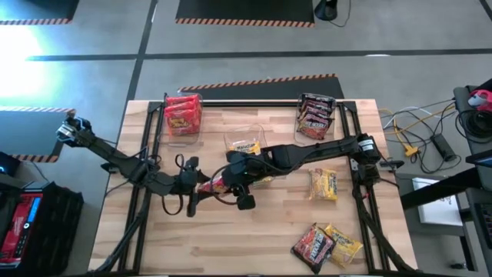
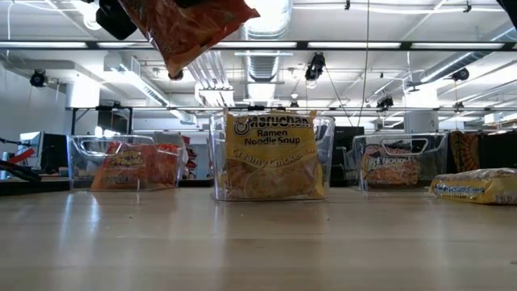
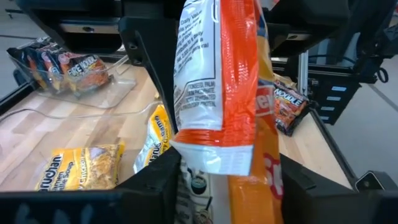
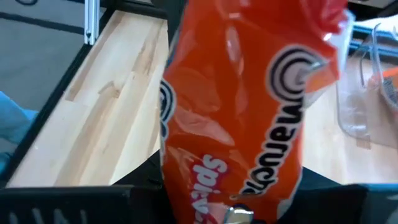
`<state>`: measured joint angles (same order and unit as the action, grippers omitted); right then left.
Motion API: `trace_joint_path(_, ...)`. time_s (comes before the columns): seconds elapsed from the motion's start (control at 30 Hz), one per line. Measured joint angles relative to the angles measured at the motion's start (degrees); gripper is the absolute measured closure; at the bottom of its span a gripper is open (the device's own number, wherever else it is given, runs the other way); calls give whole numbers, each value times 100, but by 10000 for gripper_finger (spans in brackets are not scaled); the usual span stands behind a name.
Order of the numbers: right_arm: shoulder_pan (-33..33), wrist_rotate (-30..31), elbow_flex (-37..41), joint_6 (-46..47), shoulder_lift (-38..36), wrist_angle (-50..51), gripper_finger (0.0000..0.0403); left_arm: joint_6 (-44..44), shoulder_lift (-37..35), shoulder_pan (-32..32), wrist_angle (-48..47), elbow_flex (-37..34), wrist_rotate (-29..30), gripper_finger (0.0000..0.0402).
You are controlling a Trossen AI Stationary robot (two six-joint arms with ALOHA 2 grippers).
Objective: Sort Maruchan noodles
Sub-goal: Put the orange noodle pack into the top left transparent bin
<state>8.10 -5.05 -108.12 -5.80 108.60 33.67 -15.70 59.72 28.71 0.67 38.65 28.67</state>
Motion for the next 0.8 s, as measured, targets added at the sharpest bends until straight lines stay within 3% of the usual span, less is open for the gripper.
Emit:
trace_joint_path(0.33,26,-48,-218,366,-1,424,206,6,15,-11,-73,-17,-114,263)
trace_joint_path(0.63,13,11,-1653,2087,-57,3254,197,-216,1,-9,-208,-24,-100,265)
trace_joint_path(0.8,118,268,-1790,2775,-66,3840,209,-217,-155,-11,-216,-24,53,266)
